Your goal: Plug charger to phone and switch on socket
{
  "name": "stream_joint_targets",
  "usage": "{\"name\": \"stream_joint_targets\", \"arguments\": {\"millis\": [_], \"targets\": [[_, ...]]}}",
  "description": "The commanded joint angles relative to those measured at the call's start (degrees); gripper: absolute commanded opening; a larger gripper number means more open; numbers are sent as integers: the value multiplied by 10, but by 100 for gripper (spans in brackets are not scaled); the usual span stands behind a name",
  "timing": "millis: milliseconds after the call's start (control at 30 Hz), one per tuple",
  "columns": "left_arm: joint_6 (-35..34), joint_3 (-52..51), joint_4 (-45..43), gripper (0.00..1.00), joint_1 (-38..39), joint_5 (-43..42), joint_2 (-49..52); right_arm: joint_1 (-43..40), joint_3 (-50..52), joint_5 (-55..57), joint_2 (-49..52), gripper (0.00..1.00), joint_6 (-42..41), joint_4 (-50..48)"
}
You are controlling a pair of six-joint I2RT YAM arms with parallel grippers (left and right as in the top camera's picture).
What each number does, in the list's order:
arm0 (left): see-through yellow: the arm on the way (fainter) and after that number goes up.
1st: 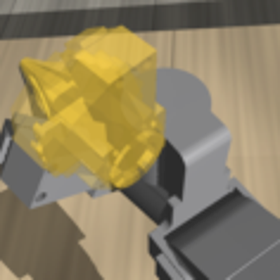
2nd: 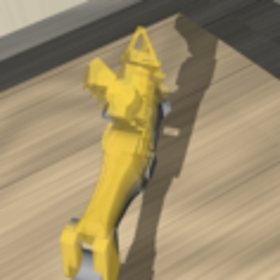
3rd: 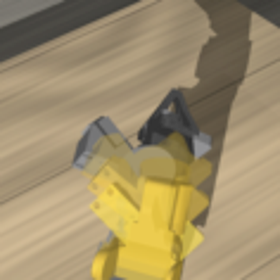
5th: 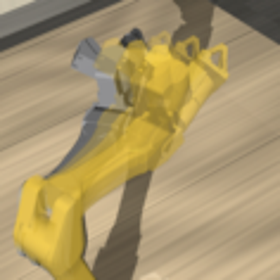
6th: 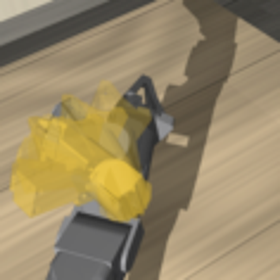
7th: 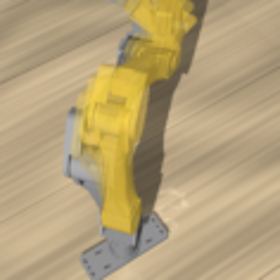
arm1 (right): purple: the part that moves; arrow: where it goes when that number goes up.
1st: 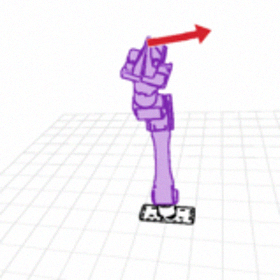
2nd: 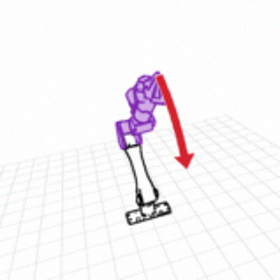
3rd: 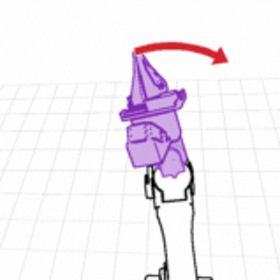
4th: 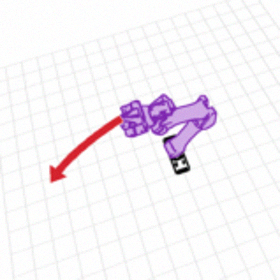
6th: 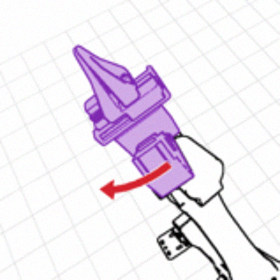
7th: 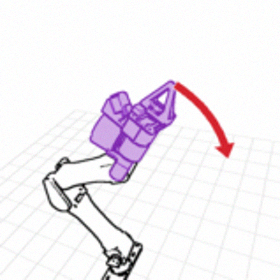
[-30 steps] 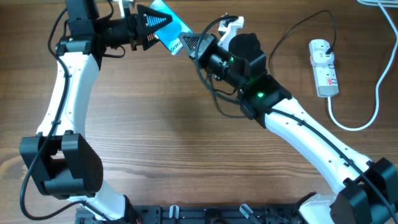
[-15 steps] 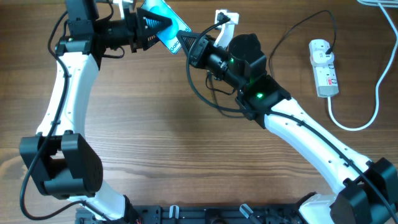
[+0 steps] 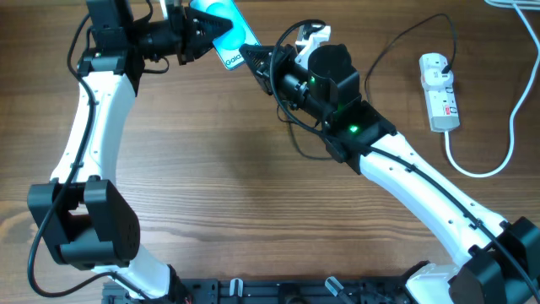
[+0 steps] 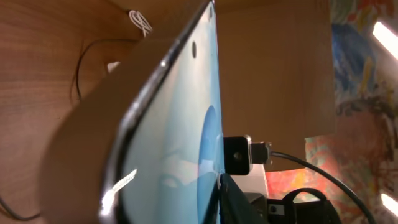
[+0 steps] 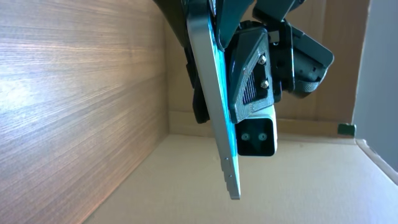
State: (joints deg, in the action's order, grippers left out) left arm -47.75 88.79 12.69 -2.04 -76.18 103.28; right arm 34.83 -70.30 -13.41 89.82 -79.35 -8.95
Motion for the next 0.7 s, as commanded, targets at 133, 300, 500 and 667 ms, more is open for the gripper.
{"name": "stream_joint_targets", "arguments": {"millis": [133, 300, 500, 667], "targets": [[-37, 16, -18, 4, 0, -26, -18, 0, 22, 5, 17, 5, -3, 37], [-38, 16, -18, 4, 0, -33, -18, 0, 22, 5, 17, 14, -2, 37], [-38, 16, -17, 4, 0, -33, -18, 0, 22, 21, 17, 95, 68, 34], [-54, 16, 35, 4, -1, -19, -18, -7, 22, 29, 4, 100, 160, 35]]}}
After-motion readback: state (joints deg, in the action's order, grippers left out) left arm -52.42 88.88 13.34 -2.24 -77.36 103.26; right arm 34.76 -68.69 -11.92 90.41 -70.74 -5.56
